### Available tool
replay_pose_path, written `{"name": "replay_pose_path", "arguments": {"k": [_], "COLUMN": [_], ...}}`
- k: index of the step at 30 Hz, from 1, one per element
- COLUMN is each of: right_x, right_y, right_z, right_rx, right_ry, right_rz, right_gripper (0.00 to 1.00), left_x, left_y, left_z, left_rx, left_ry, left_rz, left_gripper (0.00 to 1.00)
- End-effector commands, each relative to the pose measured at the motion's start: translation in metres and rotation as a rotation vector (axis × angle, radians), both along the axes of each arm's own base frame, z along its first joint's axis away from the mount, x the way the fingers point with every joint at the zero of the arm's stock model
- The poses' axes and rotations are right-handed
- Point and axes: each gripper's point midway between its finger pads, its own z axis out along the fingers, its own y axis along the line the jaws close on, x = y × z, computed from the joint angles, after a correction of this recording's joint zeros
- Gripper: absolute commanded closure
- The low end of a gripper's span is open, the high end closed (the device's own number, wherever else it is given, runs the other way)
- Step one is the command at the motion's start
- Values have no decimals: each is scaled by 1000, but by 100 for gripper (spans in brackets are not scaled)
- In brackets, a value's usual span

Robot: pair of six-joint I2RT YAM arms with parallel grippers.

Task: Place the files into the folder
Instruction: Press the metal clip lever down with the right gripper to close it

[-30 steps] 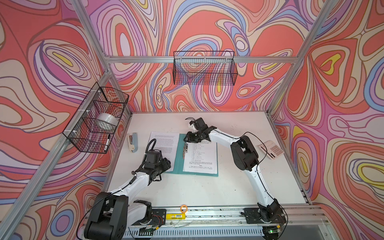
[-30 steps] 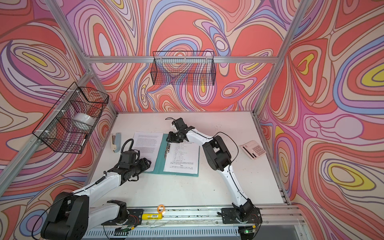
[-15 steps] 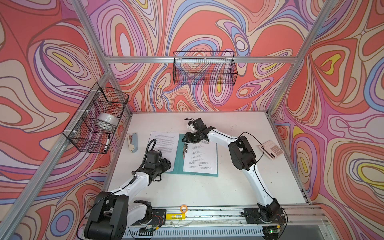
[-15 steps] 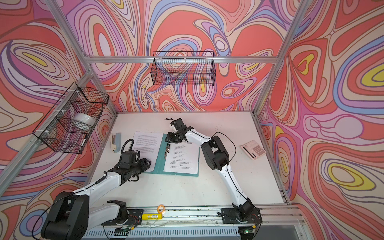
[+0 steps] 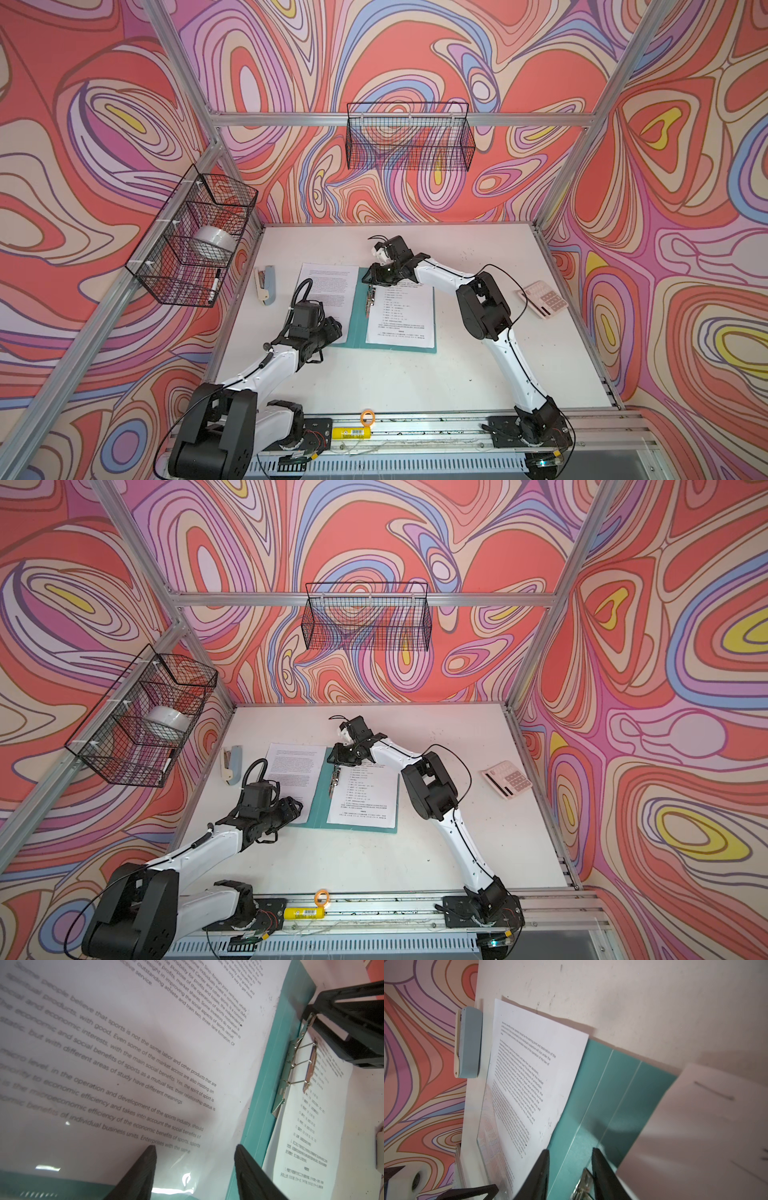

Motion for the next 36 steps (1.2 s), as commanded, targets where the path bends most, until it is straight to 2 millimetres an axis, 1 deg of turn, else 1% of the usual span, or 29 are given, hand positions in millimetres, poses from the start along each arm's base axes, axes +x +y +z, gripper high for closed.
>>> {"name": "replay_pose_path", "arguments": {"k": [1, 13, 21, 31, 33, 36], "right_x": [0, -15, -37, -73, -75, -76], "right_y": [8, 11, 14, 13, 9, 3], "right_z": [25, 54, 68, 78, 81, 93], "right_rx": [40, 65, 75, 57, 51, 47], "right_ry": [-37, -79, -84, -83, -86, -106], "right_rz": [19, 45, 69, 93, 74, 49], "right_gripper": [64, 65, 65, 65, 65, 66], "left_x": [-1, -3, -3, -4, -4, -5], "left_y": [1, 0, 1, -1, -2, -3], "left_z": [-5, -10, -4, -1, -2, -5], "left_rx": [-11, -15, -11, -23, -27, -37], "left_ry": [10, 25, 9, -1, -1, 3], "left_rz": [9, 10, 12, 3, 1, 1], "left_gripper": [40, 40, 41, 41, 41, 41]}}
